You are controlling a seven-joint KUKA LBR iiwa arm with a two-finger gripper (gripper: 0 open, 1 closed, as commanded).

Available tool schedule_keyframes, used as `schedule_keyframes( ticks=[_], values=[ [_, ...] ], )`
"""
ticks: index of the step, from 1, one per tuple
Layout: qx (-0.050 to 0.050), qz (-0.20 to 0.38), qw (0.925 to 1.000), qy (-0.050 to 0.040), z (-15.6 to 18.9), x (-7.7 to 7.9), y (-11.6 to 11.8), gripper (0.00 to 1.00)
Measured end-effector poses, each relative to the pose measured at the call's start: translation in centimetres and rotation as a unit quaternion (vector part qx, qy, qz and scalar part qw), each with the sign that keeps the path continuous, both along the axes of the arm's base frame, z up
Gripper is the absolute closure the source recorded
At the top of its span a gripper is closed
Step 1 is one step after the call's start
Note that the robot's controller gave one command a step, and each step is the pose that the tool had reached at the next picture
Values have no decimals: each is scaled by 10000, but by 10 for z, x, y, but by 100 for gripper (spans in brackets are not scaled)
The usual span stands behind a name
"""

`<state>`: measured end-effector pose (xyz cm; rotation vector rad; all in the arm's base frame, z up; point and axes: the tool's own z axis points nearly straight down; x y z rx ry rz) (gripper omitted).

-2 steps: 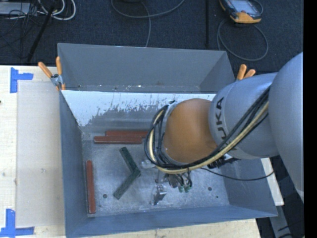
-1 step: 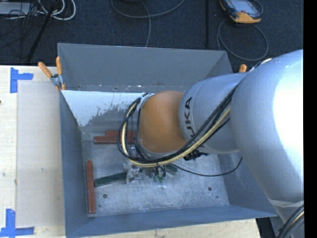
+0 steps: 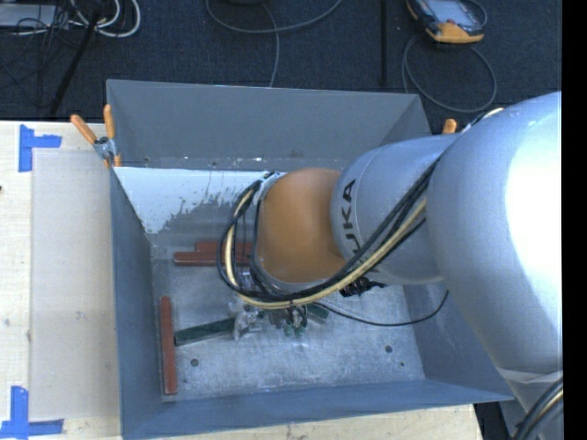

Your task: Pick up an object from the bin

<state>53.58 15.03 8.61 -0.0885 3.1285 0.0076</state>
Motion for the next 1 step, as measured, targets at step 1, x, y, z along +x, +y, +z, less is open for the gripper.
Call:
schedule_keyframes(
  ticks=[1],
  values=[
    [-23,-85,9999,55,137,23,-3,100]
  ],
)
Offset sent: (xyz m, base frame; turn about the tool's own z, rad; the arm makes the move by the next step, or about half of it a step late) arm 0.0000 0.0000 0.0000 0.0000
